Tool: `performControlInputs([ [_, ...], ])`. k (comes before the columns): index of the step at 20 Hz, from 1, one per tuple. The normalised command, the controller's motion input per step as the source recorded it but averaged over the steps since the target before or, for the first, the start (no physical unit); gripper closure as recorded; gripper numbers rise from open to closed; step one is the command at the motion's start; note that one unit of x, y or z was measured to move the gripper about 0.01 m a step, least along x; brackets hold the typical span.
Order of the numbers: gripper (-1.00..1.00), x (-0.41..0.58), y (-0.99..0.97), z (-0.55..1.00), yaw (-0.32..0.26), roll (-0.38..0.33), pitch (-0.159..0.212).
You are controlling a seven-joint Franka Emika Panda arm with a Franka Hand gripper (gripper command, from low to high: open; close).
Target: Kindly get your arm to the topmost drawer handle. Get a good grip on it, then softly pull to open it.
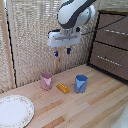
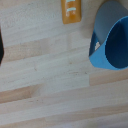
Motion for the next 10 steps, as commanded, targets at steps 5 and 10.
performControlInputs([
  [5,-1.0,-0.066,-0.27,0.4,0.148,-0.205,-0.069],
  [10,-1.0,0.0,-0.27,0.52,0.103,-0.181,-0.027],
])
